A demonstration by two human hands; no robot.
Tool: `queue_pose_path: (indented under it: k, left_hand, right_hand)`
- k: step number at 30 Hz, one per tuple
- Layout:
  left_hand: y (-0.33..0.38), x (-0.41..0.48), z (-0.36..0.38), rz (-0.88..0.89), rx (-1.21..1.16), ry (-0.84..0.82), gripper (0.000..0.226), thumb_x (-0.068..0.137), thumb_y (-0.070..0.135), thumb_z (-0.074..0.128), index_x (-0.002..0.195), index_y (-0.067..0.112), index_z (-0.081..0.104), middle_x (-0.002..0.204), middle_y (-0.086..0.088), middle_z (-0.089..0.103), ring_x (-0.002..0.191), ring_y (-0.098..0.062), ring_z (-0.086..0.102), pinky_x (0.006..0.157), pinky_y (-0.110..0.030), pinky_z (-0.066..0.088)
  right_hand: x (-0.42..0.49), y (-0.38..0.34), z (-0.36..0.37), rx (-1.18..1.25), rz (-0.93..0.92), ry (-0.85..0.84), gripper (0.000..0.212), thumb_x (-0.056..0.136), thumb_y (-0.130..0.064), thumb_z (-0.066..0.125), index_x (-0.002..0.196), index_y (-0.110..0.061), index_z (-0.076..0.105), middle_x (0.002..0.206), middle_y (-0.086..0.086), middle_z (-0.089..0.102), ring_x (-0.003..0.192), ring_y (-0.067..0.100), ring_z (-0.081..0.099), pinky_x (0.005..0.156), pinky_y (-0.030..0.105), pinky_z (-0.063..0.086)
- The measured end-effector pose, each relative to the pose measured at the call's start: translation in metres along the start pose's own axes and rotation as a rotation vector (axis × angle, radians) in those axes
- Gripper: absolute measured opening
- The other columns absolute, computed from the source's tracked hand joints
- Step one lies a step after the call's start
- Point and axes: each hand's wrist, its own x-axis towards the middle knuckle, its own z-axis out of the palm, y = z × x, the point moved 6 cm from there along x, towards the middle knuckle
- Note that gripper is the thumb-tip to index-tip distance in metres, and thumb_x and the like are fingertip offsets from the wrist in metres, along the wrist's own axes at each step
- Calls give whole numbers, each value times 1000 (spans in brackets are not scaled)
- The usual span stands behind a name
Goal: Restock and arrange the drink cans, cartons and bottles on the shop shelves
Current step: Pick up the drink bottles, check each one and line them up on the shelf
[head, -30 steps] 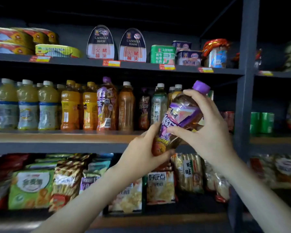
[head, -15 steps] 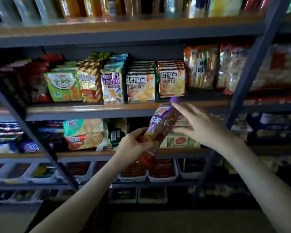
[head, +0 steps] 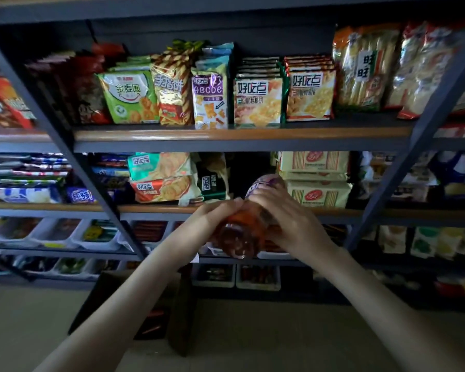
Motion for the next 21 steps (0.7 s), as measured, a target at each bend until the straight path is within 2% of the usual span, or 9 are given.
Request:
queue_pose_path:
  k: [2,3,5,6,7,9,12,17,21]
  left_hand:
    - [-2,-2,-8,16,-98,-23,69,70,75,63,109,19,73,112,-12,71,107,-26,67,99,-45,48]
    - [1,-4,-8,76,-98,-41,68,74,74,57,109,18,73,113,-11,71,108,-24,66,98,-43,49]
    - [7,-8,-3,235,76,-31,61,84,66,48,120,21,67,118,-1,68,112,-11,62,99,-33,47]
    - [12,-10,1,316,182,-23,57,86,63,49,128,26,61,123,5,64,115,-4,58,99,-25,45]
    - [12,-9,4,376,283,-13,58,85,61,52,136,34,52,127,10,58,118,1,54,98,-19,43]
    - [8,-4,11,454,445,-16,69,82,56,61,144,48,32,137,16,48,126,5,45,100,-15,40]
    - [-7,8,21,448,521,-69,92,82,38,74,151,49,13,148,11,40,132,-2,42,104,-25,44]
    - [-8,24,29,388,494,56,89,77,34,80,149,36,26,134,7,51,114,-4,55,93,-12,46]
    - [-10,31,33,306,368,73,73,72,32,85,135,26,49,110,12,65,100,-1,63,90,-22,52]
  right_hand:
    - [2,3,-7,265,211,103,49,78,-18,76,123,-22,57,122,-7,61,123,-14,43,103,8,32]
    - [1,5,-10,328,302,150,49,76,-16,80,118,-28,58,114,-17,64,113,-22,46,94,2,34]
    - [-2,10,-10,396,463,178,45,73,-14,83,104,-34,58,89,-39,64,93,-26,53,78,-1,38]
    - [-4,13,-9,448,528,181,41,73,-13,83,97,-35,59,81,-42,63,87,-24,56,74,0,40]
    - [-6,16,-8,525,583,196,36,73,-12,82,93,-34,61,81,-39,65,85,-19,59,73,2,42]
    - [-9,22,-6,738,660,232,30,73,-13,82,96,-25,67,91,-21,73,90,-3,67,78,12,48]
    - [-12,30,-2,978,751,276,38,70,-22,82,105,-15,69,106,4,74,103,21,68,89,35,53]
    - [-18,46,1,1132,906,333,33,70,-18,80,101,-10,70,103,11,73,99,29,69,86,45,53]
    - [-25,52,-1,1140,985,282,34,74,-27,74,103,-11,68,103,7,74,98,24,69,77,38,54]
